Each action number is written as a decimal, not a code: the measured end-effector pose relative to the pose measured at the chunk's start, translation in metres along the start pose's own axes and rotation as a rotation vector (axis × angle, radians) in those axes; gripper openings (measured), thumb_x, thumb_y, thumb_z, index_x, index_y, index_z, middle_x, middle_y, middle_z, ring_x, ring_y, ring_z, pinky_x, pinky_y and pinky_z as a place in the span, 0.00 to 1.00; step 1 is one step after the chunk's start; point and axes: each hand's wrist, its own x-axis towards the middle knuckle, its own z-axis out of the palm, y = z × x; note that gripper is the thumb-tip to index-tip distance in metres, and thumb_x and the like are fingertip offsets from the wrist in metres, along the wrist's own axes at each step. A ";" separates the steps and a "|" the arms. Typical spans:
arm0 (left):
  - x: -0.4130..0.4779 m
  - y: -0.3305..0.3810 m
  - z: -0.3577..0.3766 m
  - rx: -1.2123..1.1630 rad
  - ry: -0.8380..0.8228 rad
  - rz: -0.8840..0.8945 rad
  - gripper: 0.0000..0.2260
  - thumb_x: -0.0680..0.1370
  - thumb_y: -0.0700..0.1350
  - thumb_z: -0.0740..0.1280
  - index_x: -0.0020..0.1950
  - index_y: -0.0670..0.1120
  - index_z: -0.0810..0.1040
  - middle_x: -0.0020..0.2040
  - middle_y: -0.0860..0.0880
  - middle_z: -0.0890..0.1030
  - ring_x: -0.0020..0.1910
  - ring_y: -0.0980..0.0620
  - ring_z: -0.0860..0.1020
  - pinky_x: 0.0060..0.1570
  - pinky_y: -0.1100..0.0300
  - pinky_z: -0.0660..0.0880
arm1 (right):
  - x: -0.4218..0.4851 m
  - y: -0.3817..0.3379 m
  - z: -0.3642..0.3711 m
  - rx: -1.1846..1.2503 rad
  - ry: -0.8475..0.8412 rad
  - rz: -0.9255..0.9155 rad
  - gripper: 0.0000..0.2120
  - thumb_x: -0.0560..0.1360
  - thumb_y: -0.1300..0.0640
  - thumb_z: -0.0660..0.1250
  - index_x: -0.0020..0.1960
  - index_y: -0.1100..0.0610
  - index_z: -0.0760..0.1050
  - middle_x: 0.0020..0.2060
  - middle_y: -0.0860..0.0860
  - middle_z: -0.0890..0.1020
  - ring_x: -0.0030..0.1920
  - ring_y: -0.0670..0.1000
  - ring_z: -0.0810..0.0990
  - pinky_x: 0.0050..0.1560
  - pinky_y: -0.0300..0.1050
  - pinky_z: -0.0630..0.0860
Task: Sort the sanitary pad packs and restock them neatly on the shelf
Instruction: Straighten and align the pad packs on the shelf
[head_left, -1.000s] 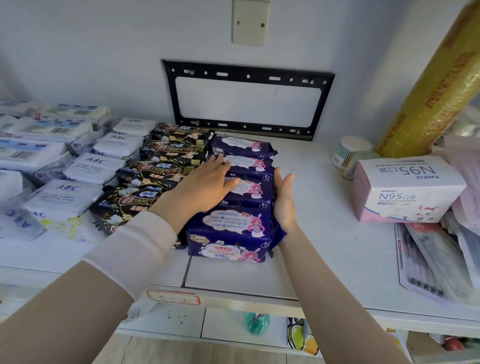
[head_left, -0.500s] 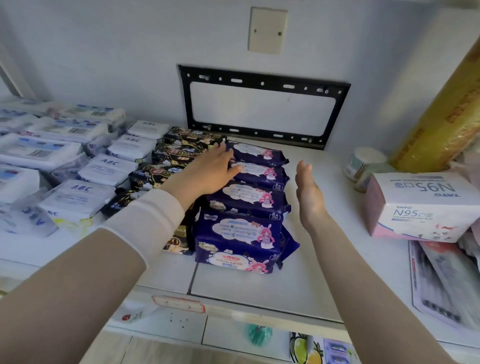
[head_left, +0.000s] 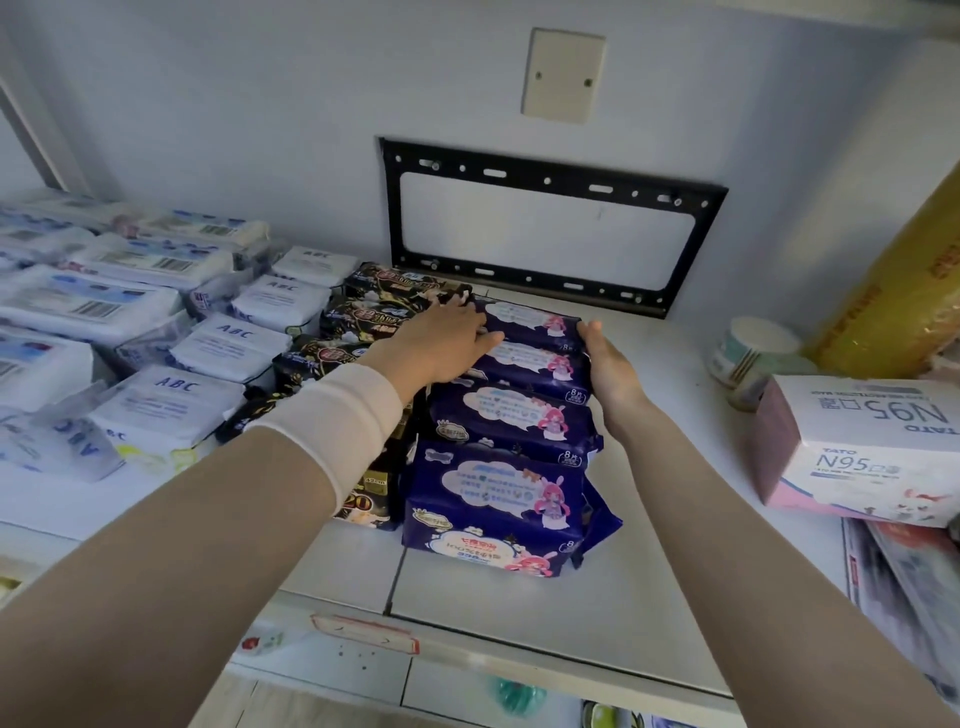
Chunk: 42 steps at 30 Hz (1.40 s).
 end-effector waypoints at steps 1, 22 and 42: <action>-0.002 0.000 0.000 -0.014 -0.001 0.001 0.25 0.82 0.55 0.47 0.75 0.42 0.58 0.77 0.43 0.54 0.76 0.47 0.48 0.73 0.52 0.47 | 0.001 0.000 -0.001 -0.027 -0.011 -0.002 0.23 0.81 0.43 0.47 0.68 0.54 0.67 0.53 0.49 0.75 0.49 0.48 0.74 0.49 0.39 0.67; -0.155 -0.094 0.025 -0.021 0.169 -0.044 0.27 0.79 0.59 0.47 0.76 0.51 0.49 0.77 0.48 0.44 0.75 0.51 0.40 0.72 0.58 0.38 | 0.048 -0.084 0.144 -0.939 -0.355 -0.441 0.23 0.80 0.49 0.56 0.73 0.53 0.61 0.74 0.55 0.59 0.74 0.54 0.56 0.73 0.45 0.52; -0.156 -0.098 0.031 -0.057 0.234 -0.030 0.26 0.80 0.59 0.47 0.76 0.52 0.50 0.77 0.50 0.45 0.75 0.54 0.39 0.69 0.62 0.34 | 0.070 -0.079 0.144 -1.028 -0.432 -0.538 0.19 0.81 0.50 0.55 0.71 0.47 0.64 0.74 0.50 0.60 0.74 0.52 0.55 0.73 0.51 0.50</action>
